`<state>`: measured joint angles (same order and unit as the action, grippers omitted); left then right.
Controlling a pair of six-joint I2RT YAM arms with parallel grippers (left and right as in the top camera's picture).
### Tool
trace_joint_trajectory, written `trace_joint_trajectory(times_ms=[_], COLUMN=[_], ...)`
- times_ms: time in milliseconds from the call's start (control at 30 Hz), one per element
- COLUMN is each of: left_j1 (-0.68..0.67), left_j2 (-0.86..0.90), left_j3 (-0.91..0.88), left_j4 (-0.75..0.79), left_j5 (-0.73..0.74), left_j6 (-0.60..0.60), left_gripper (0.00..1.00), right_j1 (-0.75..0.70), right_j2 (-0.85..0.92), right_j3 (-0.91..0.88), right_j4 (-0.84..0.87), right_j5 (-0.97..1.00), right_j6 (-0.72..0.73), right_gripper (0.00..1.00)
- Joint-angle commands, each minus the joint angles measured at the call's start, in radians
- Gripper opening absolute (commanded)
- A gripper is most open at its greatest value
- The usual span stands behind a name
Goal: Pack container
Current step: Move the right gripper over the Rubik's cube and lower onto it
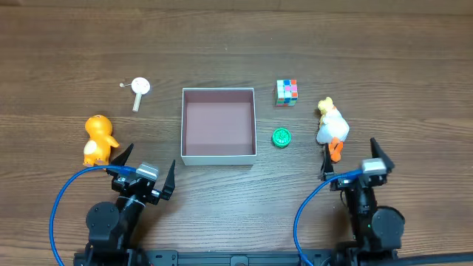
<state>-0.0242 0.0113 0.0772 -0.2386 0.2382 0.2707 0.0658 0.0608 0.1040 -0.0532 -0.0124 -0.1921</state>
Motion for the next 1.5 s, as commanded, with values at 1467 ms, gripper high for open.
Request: trace_joint_trajectory(times_ms=[1467], left_j1=[0.007], left_j2=[-0.007], left_j3=[-0.003], left_j4=[0.004], left_j5=[-0.005], left_j6=[0.014], left_gripper=[1.00], right_j1=[0.114], right_j2=[1.741], right_j3=[1.599], right_j4=[-0.945], right_j5=[-0.004], right_j6=[0.280], right_gripper=[1.00])
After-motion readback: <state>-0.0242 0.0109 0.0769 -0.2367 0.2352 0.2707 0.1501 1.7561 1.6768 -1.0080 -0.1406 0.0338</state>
